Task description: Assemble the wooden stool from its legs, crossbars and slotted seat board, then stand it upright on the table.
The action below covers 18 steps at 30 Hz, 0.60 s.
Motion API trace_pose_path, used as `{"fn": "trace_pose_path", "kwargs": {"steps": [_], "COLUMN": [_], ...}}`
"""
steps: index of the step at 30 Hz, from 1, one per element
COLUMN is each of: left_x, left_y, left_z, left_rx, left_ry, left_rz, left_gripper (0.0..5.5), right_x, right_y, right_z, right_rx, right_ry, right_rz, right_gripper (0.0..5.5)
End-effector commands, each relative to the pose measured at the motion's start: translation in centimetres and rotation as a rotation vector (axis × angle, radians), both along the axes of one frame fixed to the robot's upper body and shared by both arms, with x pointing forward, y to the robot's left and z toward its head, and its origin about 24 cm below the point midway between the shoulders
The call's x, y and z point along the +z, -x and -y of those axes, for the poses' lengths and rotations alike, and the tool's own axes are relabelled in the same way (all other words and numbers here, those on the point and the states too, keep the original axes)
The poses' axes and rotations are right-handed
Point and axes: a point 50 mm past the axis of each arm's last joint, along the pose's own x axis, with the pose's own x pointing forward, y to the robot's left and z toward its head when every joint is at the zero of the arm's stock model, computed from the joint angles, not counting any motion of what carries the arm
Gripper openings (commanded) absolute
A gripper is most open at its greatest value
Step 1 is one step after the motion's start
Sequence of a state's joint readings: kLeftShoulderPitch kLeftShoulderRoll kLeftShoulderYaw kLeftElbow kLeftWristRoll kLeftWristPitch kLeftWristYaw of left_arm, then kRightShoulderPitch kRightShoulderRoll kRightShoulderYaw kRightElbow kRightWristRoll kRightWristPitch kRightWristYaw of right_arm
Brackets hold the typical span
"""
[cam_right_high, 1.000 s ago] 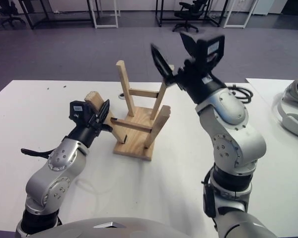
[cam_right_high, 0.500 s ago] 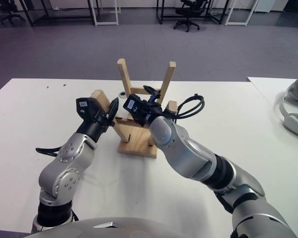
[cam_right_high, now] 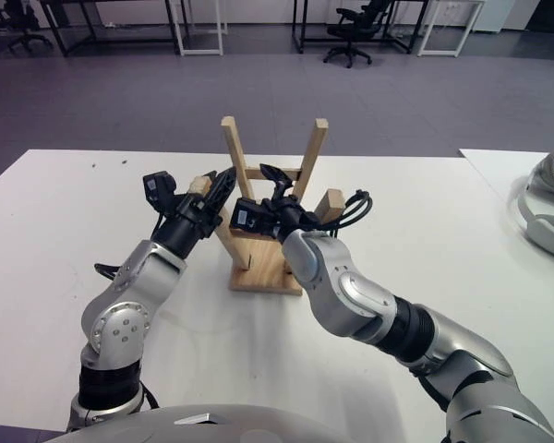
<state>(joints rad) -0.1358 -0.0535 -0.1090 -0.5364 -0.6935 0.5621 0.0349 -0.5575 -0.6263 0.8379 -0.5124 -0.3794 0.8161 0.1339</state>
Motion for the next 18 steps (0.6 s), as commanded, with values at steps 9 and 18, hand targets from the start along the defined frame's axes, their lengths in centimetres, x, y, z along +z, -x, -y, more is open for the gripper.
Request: {"fn": "trace_pose_path", "kwargs": {"steps": [9,18], "left_x": [13.7,1.3], "left_y": [-0.3,-4.2], "left_z": [-1.9,-0.2], "left_rx": [-0.139,-0.336], "left_ry": [-0.102,-0.290], "left_rz": [0.540,0.195], "left_gripper": [2.74,2.74], "right_x": [16.6,3.5], "right_y": [-0.1,-2.6], "right_z": [4.1,11.2], "right_rx": [0.224,0.120], "right_ry": [-0.744,-1.141], "right_rz": [0.336,-0.461], "right_gripper": [4.16,4.16]}}
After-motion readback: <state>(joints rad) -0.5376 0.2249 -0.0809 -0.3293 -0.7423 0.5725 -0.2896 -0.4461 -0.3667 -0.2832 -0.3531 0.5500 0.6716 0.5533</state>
